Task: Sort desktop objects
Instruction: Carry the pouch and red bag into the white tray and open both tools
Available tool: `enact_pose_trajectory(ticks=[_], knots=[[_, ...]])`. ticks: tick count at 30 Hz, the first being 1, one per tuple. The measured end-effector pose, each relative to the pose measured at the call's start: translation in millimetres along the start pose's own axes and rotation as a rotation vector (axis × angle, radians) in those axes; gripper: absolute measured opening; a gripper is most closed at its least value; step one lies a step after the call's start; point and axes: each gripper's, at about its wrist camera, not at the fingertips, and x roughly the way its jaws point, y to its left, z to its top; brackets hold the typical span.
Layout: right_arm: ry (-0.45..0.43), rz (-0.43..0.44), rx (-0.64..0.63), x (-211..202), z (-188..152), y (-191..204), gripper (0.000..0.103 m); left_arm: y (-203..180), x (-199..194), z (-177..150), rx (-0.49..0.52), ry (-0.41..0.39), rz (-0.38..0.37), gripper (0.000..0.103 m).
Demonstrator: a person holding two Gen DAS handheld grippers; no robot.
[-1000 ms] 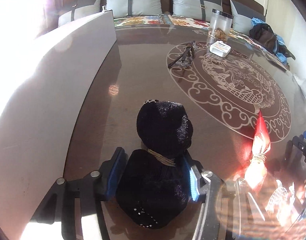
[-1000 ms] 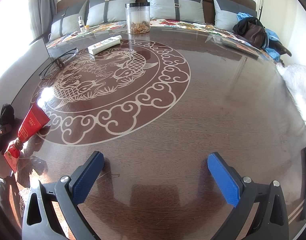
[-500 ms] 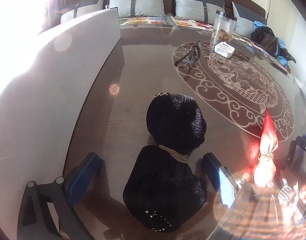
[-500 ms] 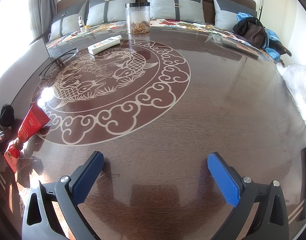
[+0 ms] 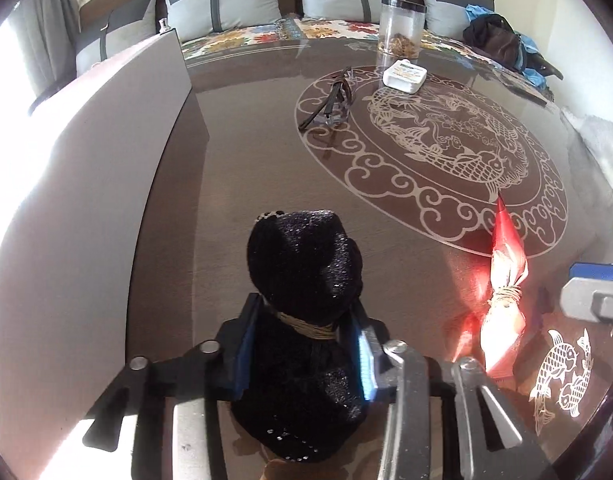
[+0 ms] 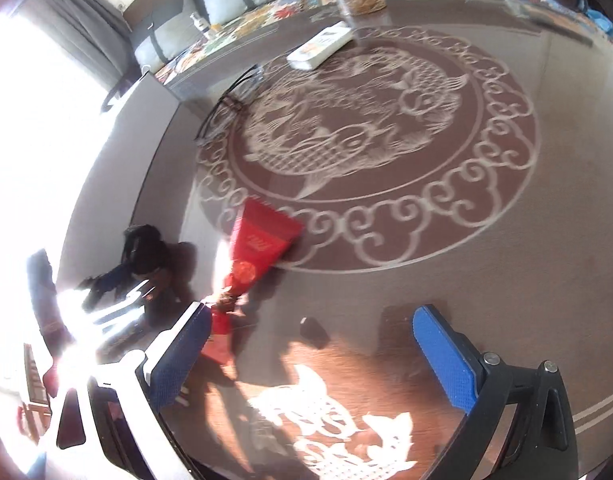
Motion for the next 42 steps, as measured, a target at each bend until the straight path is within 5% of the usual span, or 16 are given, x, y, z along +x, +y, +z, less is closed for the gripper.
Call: enact_pose_trajectory(ticks=[5,7,12,17,22,26,31,33,35,42], knots=[[0.034,-0.162,-0.094,42,-2,65,0.063,4,-19,-15,-0.024,-0.04,-0.004,0.033],[-0.004,-0.183,-0.173,45,-6,81,0.026,6,-31,-22,-0.03,-0.061,-0.017,0.033],[-0.073,-0.162,-0.219,22,-13,77,0.023,17,-77,-28,-0.084,-0.147,-0.092,0.033],[-0.128,-0.091,-0.26,-25,-3,95,0.023,57,-133,-28,-0.16,-0.238,-0.127,0.033],[-0.191,0.048,-0.396,-53,15,192,0.023,142,-169,-26,-0.257,-0.284,-0.02,0.033],[-0.171,0.184,-0.528,-43,10,284,0.023,224,-159,-32,-0.385,-0.225,0.063,0.033],[-0.074,0.224,-0.661,13,-20,368,0.024,283,-115,-45,-0.44,-0.084,0.156,0.036],[-0.025,0.188,-0.705,39,-31,389,0.031,296,-91,-54,-0.466,0.024,0.196,0.068],[-0.001,0.06,-0.75,62,-43,403,0.077,302,-85,-67,-0.495,0.053,0.232,0.074],[-0.24,0.025,-0.791,16,-51,362,0.096,277,-118,-85,-0.455,-0.069,0.267,0.087]])
